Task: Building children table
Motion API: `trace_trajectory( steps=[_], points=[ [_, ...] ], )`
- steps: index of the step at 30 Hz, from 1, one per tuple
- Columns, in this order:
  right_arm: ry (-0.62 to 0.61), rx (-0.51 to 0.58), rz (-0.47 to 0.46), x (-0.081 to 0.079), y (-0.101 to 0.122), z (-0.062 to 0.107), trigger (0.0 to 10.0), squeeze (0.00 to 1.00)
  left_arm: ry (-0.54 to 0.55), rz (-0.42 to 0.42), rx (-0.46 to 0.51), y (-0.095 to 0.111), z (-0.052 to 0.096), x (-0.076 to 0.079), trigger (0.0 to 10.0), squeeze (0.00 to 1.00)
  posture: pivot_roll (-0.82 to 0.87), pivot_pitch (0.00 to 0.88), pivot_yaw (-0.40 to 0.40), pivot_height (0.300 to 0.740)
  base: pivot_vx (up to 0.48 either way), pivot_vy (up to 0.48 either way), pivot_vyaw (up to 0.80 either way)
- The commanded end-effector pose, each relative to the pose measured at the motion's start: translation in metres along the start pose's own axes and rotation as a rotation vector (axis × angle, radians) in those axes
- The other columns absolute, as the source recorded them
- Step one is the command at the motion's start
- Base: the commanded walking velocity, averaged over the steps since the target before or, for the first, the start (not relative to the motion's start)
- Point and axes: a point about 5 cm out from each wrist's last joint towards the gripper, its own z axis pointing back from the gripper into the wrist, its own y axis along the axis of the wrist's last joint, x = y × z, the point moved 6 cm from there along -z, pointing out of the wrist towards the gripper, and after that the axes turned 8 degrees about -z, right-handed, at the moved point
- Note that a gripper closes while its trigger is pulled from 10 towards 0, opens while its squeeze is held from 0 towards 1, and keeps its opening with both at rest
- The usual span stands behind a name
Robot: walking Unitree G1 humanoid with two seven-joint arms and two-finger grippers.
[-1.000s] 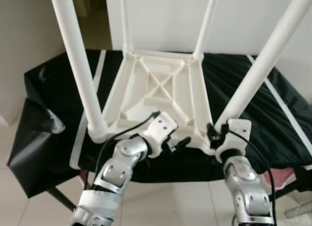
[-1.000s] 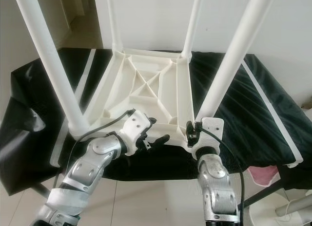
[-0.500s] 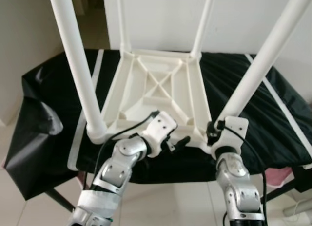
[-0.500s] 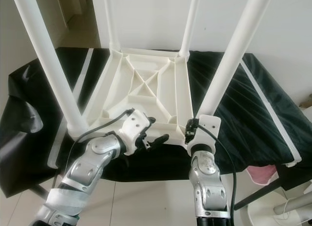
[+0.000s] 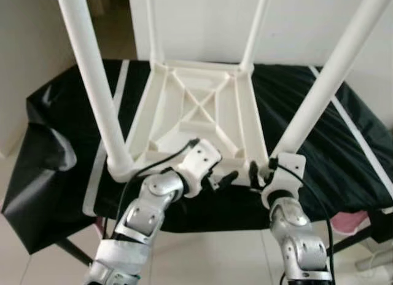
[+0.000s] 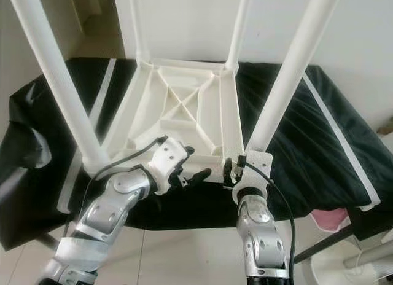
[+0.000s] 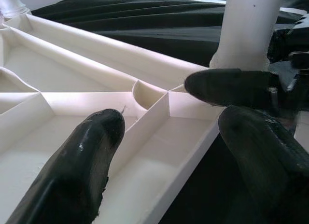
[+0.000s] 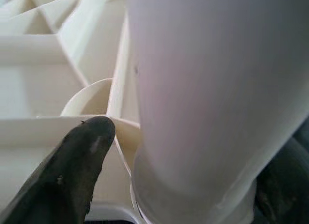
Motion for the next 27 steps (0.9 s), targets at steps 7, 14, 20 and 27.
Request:
trace_trajectory(
  steps=[7,14,20,27],
  points=[
    [0.158,0.052,0.048,0.008,0.018,0.005,10.0,1.00,0.024,-0.001,-0.006,0.001,0.000,-0.004,10.0,0.00,-0.05,0.030,-0.030,0.740,0.000,0.000,0.00],
    [0.455,0.030,0.148,0.004,0.024,0.013,10.0,0.00,0.003,-0.008,-0.003,0.001,0.005,-0.002,10.0,0.00,-0.04,0.033,-0.032,0.740,0.000,0.000,0.00],
    [0.586,0.001,0.149,0.010,0.031,0.006,10.0,0.00,-0.062,-0.020,0.001,0.000,0.007,0.010,10.0,0.00,-0.03,0.032,-0.031,0.740,0.000,0.000,0.00],
    [0.666,-0.063,0.263,0.014,0.024,-0.003,10.0,0.00,-0.068,-0.025,-0.008,-0.001,0.004,0.012,10.0,0.00,-0.03,0.027,-0.020,0.740,0.000,0.000,0.00]
  ],
)
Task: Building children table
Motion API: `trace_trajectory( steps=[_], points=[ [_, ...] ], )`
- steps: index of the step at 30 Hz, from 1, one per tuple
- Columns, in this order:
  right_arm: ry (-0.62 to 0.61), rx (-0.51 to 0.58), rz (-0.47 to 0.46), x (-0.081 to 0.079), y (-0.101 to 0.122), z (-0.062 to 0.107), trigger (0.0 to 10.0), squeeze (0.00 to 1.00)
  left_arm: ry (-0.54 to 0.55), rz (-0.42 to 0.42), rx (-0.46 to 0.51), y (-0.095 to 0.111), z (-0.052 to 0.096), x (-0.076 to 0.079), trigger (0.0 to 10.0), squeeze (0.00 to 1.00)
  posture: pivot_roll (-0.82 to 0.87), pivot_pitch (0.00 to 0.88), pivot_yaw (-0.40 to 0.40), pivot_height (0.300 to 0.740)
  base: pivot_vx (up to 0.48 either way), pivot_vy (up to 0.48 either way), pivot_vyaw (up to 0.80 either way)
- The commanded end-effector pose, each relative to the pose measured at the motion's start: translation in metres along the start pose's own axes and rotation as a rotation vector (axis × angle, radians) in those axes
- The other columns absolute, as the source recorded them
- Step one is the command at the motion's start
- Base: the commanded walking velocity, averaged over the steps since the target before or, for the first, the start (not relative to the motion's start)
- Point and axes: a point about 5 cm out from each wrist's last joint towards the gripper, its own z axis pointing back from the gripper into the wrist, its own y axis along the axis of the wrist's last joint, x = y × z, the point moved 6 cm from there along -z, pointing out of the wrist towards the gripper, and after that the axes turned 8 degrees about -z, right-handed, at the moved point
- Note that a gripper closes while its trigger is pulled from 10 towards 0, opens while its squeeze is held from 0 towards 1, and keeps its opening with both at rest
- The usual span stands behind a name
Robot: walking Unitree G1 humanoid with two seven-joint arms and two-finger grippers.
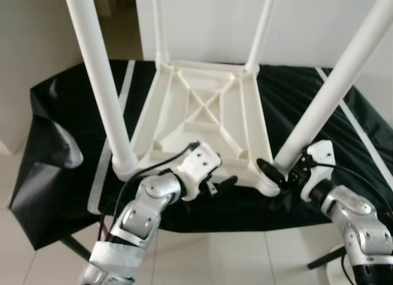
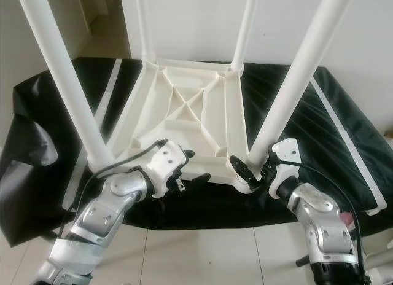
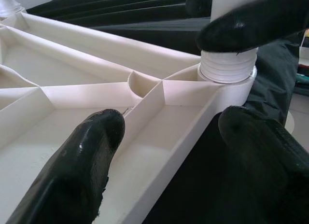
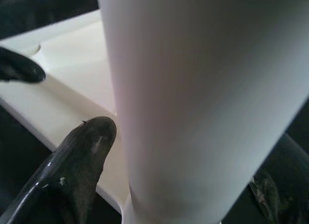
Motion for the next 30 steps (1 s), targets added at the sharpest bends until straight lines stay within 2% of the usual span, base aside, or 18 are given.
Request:
trace_trajectory(
  steps=[1,3,5,6,7,8,9,10,18,19,21,22,26,28,29,30],
  points=[
    [0.048,-0.040,0.045,-0.001,-0.006,-0.002,10.0,0.00,-0.015,0.007,0.001,0.001,-0.002,0.004,10.0,0.00,-0.03,0.027,-0.020,0.740,0.000,0.000,0.00],
    [0.069,-0.073,0.068,-0.001,-0.010,-0.004,10.0,0.00,-0.018,-0.001,0.002,0.002,-0.003,0.004,10.0,0.00,-0.03,0.028,-0.022,0.740,0.000,0.000,0.00],
    [0.129,-0.107,0.070,-0.008,-0.016,-0.003,10.0,0.00,-0.019,-0.010,0.000,0.003,-0.004,0.004,10.0,0.00,-0.02,0.029,-0.022,0.740,0.000,0.000,0.00],
    [0.156,-0.127,0.073,-0.011,-0.020,-0.002,7.4,0.00,-0.019,-0.010,0.000,0.003,-0.004,0.004,10.0,0.00,-0.02,0.027,-0.021,0.740,0.000,0.000,0.00],
    [0.156,-0.127,0.073,-0.011,-0.020,-0.002,7.4,0.00,-0.019,-0.010,0.000,0.003,-0.004,0.004,10.0,0.00,-0.02,0.027,-0.021,0.740,0.000,0.000,0.00],
    [0.175,-0.137,0.078,-0.012,-0.023,-0.002,2.6,0.00,-0.018,-0.011,-0.001,0.003,-0.004,0.004,10.0,0.00,-0.02,0.028,-0.023,0.740,0.000,0.000,0.00],
    [0.183,-0.142,0.082,-0.012,-0.024,-0.001,2.6,0.00,-0.018,-0.011,-0.002,0.003,-0.004,0.004,10.0,0.00,-0.02,0.028,-0.023,0.740,0.000,0.000,0.00],
    [0.191,-0.145,0.080,-0.012,-0.026,0.000,0.0,0.00,-0.017,-0.010,-0.003,0.003,-0.003,0.004,10.0,0.00,-0.02,0.026,-0.024,0.740,0.000,0.000,0.00],
    [0.195,-0.167,0.064,-0.011,-0.036,0.008,0.0,0.00,-0.017,-0.013,0.002,0.003,-0.005,0.005,10.0,0.00,-0.03,0.022,-0.017,0.740,0.000,0.000,0.00],
    [0.191,-0.176,0.053,-0.012,-0.038,0.010,0.4,0.00,-0.021,-0.017,0.007,0.005,-0.007,0.006,10.0,0.00,-0.04,0.022,-0.014,0.740,0.000,0.000,0.00],
    [0.187,-0.175,0.049,-0.012,-0.038,0.010,0.4,0.00,-0.022,-0.019,0.008,0.005,-0.007,0.006,10.0,0.00,-0.04,0.022,-0.014,0.740,0.000,0.000,0.00],
    [0.179,-0.160,0.024,-0.015,-0.036,0.011,10.0,0.00,-0.023,-0.017,0.010,0.005,-0.008,0.006,10.0,0.00,-0.05,0.023,-0.009,0.740,0.000,0.000,0.00],
    [0.147,-0.139,0.009,-0.014,-0.033,0.010,10.0,0.00,-0.027,-0.011,0.012,0.005,-0.008,0.006,10.0,0.00,-0.05,0.024,-0.008,0.740,0.000,0.000,0.00],
    [0.055,-0.121,0.016,-0.005,-0.032,0.007,10.0,0.00,-0.028,-0.005,0.010,0.004,-0.008,0.006,10.0,0.00,-0.06,0.026,-0.007,0.740,0.000,0.000,0.00],
    [0.055,-0.121,0.016,-0.005,-0.032,0.007,10.0,0.00,-0.028,-0.005,0.010,0.004,-0.008,0.006,10.0,0.00,-0.06,0.026,-0.007,0.740,0.000,0.000,0.00],
    [-0.014,-0.112,0.002,0.001,-0.033,0.004,10.0,0.00,-0.027,-0.004,0.009,0.004,-0.010,0.005,10.0,0.00,-0.06,0.028,-0.009,0.740,0.000,0.000,0.00]
  ],
)
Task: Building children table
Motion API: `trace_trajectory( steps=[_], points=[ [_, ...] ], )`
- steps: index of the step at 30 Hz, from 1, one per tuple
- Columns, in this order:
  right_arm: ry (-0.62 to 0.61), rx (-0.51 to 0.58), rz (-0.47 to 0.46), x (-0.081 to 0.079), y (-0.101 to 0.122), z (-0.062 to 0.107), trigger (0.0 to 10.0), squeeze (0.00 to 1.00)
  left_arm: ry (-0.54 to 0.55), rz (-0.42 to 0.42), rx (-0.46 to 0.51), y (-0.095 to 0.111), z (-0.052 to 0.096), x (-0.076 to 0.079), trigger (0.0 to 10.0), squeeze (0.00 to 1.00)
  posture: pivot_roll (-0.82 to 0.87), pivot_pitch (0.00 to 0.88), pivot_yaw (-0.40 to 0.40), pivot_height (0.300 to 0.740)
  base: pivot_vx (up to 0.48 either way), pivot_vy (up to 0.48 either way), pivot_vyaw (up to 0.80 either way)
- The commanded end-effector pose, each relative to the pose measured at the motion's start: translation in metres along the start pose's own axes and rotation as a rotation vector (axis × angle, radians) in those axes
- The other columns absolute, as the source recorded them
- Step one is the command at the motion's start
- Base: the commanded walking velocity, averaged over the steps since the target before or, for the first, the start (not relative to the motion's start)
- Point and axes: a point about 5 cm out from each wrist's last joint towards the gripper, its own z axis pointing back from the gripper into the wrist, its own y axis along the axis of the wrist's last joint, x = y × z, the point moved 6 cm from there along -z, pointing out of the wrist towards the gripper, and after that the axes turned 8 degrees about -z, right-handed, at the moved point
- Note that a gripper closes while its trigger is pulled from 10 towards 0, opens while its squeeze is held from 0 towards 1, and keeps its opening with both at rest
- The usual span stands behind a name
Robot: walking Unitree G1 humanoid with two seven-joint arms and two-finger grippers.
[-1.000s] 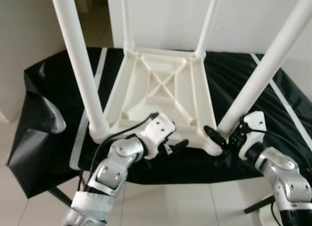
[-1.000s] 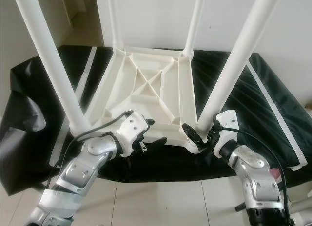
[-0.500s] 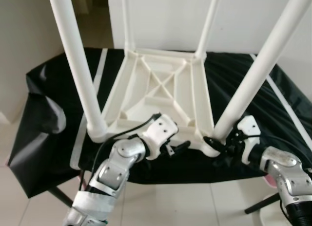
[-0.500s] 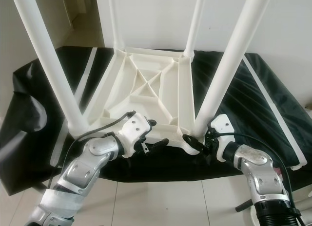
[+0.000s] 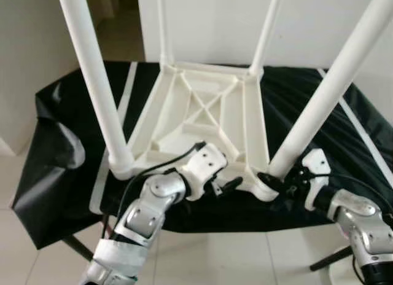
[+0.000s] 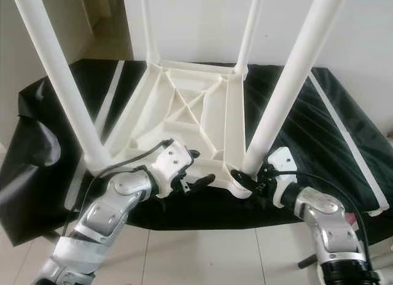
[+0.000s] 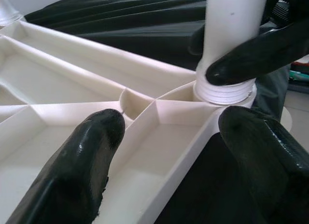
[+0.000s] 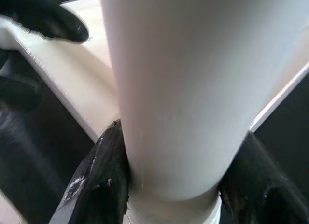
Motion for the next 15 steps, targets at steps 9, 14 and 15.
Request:
trace_trajectory(
  steps=[9,14,15],
  points=[
    [-0.329,0.004,-0.094,0.012,-0.022,-0.004,10.0,0.00,0.028,0.067,0.023,-0.003,-0.007,0.004,10.0,0.00,-0.08,0.038,-0.009,0.740,0.000,0.000,0.00],
    [-0.453,0.052,-0.177,0.003,-0.024,-0.004,10.0,0.00,0.065,0.157,0.011,-0.012,-0.006,0.000,10.0,0.00,-0.08,0.040,-0.016,0.740,0.000,0.000,0.00],
    [-0.488,0.061,-0.206,0.001,-0.025,-0.004,10.0,0.00,0.073,0.176,0.005,-0.015,-0.005,-0.001,10.0,0.00,-0.08,0.038,-0.019,0.740,0.000,0.000,0.00]
  ],
)
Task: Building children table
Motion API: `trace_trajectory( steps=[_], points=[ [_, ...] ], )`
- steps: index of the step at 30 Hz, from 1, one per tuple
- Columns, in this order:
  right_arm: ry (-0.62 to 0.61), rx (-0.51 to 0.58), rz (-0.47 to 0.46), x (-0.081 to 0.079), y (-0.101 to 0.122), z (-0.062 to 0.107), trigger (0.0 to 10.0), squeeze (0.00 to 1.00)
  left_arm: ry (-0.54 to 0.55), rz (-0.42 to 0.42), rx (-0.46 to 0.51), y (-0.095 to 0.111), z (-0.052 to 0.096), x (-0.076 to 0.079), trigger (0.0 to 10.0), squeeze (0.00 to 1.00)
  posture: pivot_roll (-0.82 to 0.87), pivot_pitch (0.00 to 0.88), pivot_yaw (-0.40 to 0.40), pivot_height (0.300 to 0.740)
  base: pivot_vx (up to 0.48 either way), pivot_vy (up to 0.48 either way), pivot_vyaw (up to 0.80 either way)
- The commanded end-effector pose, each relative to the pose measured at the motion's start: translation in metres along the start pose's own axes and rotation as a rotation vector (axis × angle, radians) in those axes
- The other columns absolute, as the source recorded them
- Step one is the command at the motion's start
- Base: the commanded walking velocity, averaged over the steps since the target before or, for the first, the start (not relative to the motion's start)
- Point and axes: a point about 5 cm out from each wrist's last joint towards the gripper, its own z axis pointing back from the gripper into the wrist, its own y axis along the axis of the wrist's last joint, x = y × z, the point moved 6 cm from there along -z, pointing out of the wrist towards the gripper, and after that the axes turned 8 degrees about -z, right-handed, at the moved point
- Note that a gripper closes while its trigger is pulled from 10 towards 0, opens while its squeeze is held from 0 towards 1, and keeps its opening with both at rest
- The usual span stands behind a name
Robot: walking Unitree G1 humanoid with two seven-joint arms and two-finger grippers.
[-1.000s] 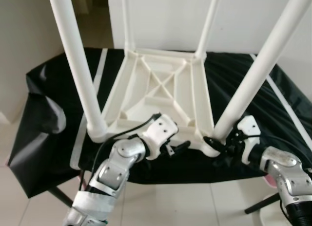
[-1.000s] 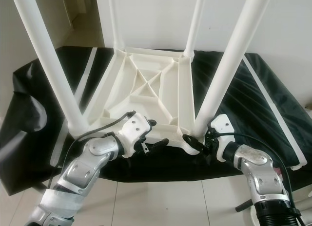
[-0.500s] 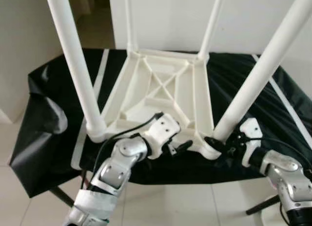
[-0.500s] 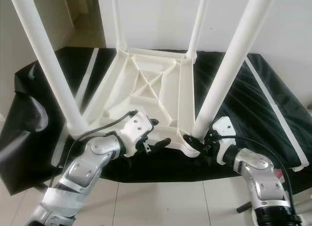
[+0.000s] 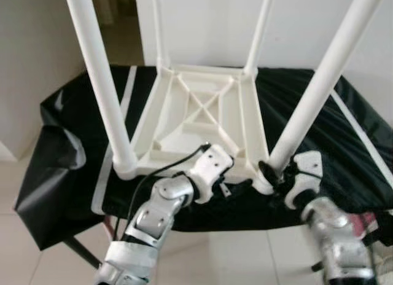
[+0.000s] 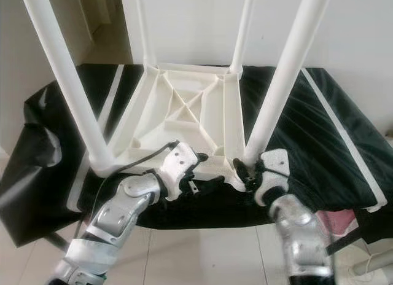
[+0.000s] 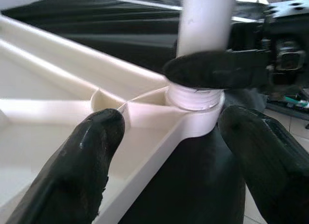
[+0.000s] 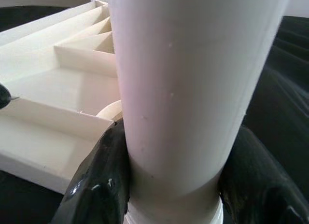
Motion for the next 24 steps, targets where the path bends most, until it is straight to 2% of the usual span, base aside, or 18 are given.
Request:
trace_trajectory(
  steps=[1,3,5,7,9,14,18,24],
  points=[
    [-0.094,-0.072,-0.041,0.006,-0.021,0.005,10.0,0.00,0.067,0.053,-0.032,-0.011,0.002,-0.006,10.0,0.00,-0.08,0.038,-0.019,0.740,0.000,0.000,0.00],
    [-0.094,-0.072,-0.041,0.006,-0.021,0.005,10.0,0.00,0.067,0.053,-0.032,-0.011,0.002,-0.006,10.0,0.00,-0.08,0.038,-0.019,0.740,0.000,0.000,0.00],
    [-0.195,-0.064,-0.094,0.005,-0.024,0.006,10.0,0.00,0.070,0.035,-0.039,-0.015,0.003,-0.006,10.0,0.00,-0.08,0.034,-0.022,0.740,0.000,0.000,0.00],
    [-0.259,-0.062,-0.116,0.006,-0.027,0.007,10.0,0.00,0.082,0.062,-0.032,-0.015,0.003,-0.007,10.0,0.00,-0.08,0.032,-0.024,0.740,0.000,0.000,0.00],
    [-0.379,-0.060,-0.202,0.009,-0.032,0.010,10.0,0.00,0.087,0.094,-0.015,-0.013,0.002,-0.009,10.0,0.00,-0.07,0.023,-0.032,0.740,0.000,0.000,0.00],
    [-0.421,-0.068,-0.202,0.004,-0.035,0.010,10.0,0.00,0.092,0.091,-0.015,-0.013,0.002,-0.010,10.0,0.00,-0.07,0.019,-0.034,0.740,0.000,0.000,0.00],
    [-0.452,-0.035,-0.219,0.001,-0.030,0.013,10.0,0.00,0.129,-0.004,-0.039,-0.016,0.002,-0.013,10.0,0.00,-0.06,0.005,-0.031,0.740,0.000,0.000,0.00],
    [-0.457,-0.018,-0.211,-0.001,-0.027,0.015,10.0,0.00,0.176,-0.033,-0.053,-0.018,0.005,-0.024,10.0,0.00,-0.06,0.000,-0.031,0.740,0.000,0.000,0.00]
  ],
)
